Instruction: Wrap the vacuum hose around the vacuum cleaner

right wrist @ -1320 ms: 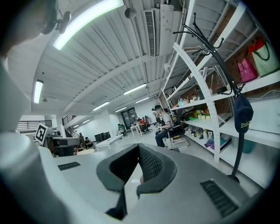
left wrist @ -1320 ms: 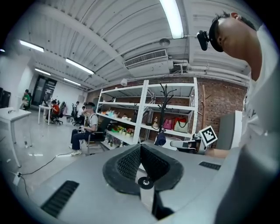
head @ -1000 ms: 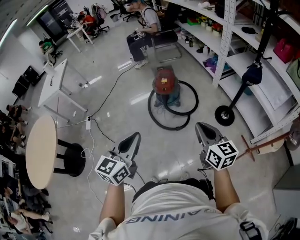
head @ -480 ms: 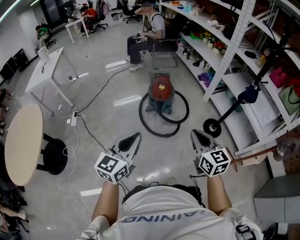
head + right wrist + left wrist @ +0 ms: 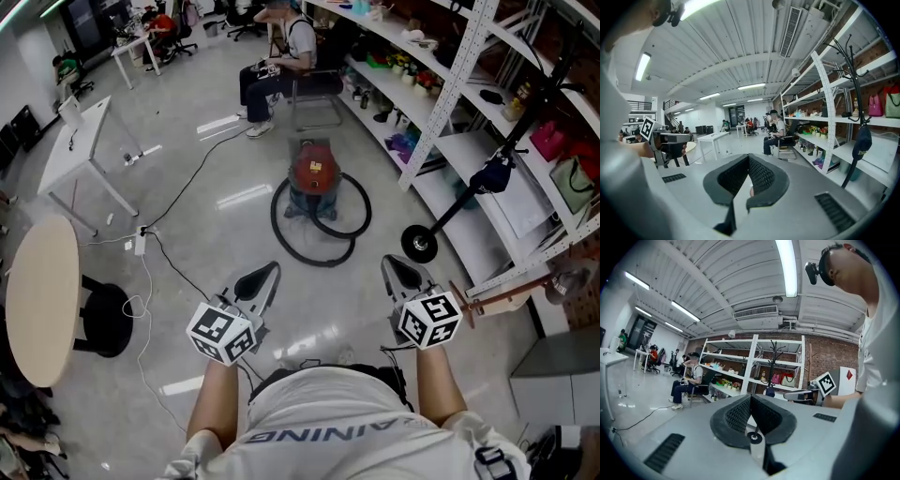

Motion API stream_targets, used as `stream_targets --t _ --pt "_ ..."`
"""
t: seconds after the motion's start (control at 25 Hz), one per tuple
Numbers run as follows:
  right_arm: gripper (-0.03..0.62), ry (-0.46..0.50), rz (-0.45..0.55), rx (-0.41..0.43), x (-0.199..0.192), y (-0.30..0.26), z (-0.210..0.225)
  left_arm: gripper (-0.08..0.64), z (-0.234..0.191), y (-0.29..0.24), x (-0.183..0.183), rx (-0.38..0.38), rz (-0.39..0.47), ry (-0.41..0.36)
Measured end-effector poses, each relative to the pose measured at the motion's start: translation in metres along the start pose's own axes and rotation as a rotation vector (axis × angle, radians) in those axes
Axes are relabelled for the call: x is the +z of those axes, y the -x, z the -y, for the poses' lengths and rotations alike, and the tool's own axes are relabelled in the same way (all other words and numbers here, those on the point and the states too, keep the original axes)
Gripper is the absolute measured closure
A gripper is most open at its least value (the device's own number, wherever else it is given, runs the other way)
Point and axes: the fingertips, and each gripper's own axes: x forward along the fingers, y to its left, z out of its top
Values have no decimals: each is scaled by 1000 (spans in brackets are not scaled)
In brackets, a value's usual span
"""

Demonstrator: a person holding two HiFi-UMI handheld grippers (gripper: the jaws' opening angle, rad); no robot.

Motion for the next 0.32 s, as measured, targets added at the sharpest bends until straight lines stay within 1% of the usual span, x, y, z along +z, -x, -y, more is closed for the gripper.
stream_targets --t 0.32 --pt "581 11 -21 -4 2 1 8 543 5 -9 1 -13 10 14"
